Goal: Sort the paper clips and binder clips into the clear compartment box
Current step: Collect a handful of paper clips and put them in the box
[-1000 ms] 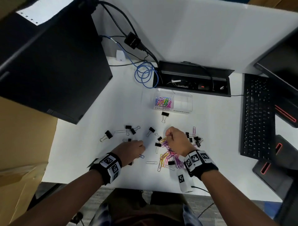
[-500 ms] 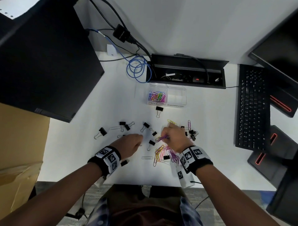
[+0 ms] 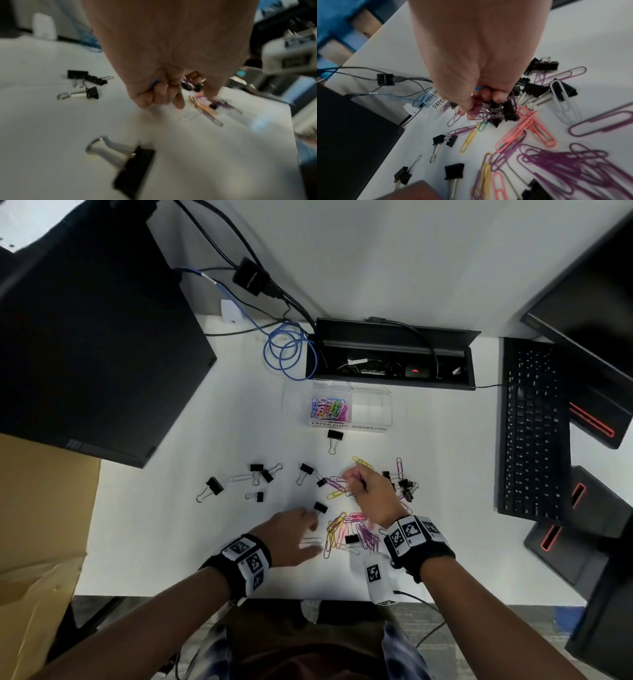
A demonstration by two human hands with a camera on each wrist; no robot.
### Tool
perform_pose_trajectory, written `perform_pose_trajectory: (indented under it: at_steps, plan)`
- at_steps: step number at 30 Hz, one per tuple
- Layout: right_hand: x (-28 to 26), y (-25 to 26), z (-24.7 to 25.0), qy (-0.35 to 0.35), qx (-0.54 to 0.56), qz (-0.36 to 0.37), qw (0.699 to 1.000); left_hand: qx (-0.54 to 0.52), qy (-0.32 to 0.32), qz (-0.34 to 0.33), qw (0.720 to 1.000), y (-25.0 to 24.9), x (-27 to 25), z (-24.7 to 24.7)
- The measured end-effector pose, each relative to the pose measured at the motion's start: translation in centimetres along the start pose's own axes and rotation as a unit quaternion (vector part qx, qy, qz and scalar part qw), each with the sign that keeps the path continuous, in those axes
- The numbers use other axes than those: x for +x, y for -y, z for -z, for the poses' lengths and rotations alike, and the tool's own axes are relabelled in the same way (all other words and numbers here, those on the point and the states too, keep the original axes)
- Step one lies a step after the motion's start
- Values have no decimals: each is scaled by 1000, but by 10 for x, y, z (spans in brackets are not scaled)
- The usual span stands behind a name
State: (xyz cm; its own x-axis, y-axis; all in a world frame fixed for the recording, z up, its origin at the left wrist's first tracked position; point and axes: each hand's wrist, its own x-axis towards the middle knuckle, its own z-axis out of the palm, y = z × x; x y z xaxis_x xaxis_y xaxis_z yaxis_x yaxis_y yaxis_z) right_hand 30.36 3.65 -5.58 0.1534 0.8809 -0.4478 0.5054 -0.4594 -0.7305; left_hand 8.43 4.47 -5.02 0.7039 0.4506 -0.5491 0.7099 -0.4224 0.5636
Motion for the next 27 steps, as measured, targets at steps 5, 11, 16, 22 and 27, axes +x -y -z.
perform_pose_trajectory:
  at_steps: [5,11,16,22,27]
  plan:
    - [0,8,1,7,27,-26,999,197,-3,-123,973,8,9,-7]
    - [-2,17,4,6,-2,-48,999,76,-47,-47,995,5,9,-1]
    - [1,29,7,-6,222,-148,964,-270,-136,69,951,-8,21,52]
    - [16,60,22,27,438,-235,867,-581,-180,123,785,-21,62,133]
    - [45,97,34,-8,496,-187,848,-534,-177,145,814,-36,92,165]
